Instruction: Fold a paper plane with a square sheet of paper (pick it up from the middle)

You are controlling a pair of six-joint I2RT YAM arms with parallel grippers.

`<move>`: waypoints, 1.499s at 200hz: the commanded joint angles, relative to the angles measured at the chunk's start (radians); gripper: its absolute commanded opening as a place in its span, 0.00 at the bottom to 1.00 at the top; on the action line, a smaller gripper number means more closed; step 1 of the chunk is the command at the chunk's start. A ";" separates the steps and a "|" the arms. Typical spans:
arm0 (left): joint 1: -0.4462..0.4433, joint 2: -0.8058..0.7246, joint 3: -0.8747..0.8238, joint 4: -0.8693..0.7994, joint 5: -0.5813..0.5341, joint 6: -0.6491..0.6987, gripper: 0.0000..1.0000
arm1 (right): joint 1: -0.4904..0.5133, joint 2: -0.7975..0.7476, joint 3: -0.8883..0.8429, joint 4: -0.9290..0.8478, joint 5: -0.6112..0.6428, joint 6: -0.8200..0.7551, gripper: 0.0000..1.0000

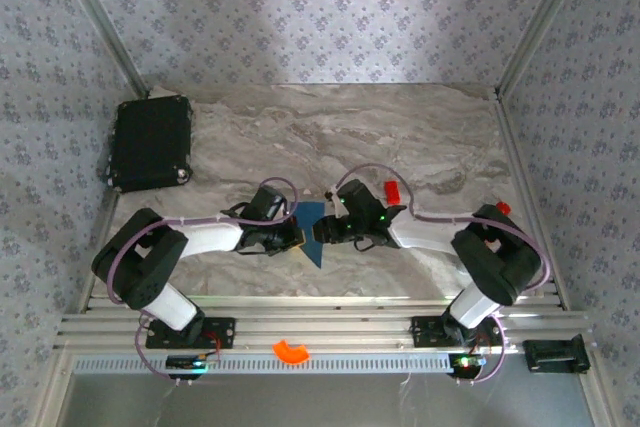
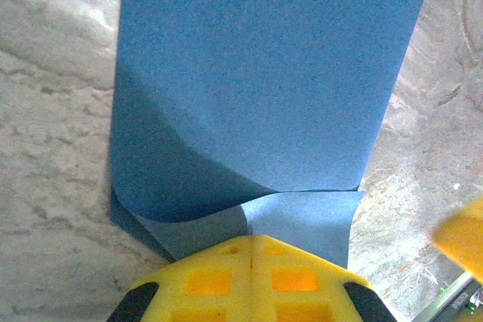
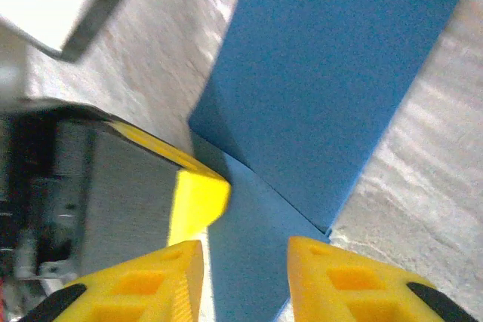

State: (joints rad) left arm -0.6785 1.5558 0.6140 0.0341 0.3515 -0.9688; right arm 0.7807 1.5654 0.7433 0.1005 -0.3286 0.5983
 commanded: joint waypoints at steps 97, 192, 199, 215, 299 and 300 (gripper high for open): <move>-0.006 0.013 -0.035 -0.056 -0.065 0.015 0.03 | 0.102 0.131 0.084 -0.078 -0.091 0.167 0.06; -0.006 0.015 -0.042 -0.056 -0.074 0.015 0.03 | 0.147 0.057 -0.058 -0.131 -0.055 0.180 0.07; -0.007 0.015 -0.042 -0.056 -0.072 0.016 0.03 | 0.151 0.050 -0.061 -0.140 -0.050 0.181 0.07; -0.007 0.013 -0.043 -0.058 -0.072 0.016 0.02 | 0.157 0.023 -0.052 -0.159 -0.038 0.181 0.07; -0.007 0.015 -0.040 -0.060 -0.075 0.019 0.02 | 0.158 0.119 0.113 -0.159 -0.041 0.152 0.08; -0.007 0.014 -0.040 -0.060 -0.075 0.019 0.02 | 0.158 0.123 0.114 -0.160 -0.042 0.152 0.08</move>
State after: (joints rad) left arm -0.6827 1.5520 0.6029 0.0532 0.3466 -0.9688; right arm 0.9367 1.6108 0.8143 -0.0448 -0.3721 0.7628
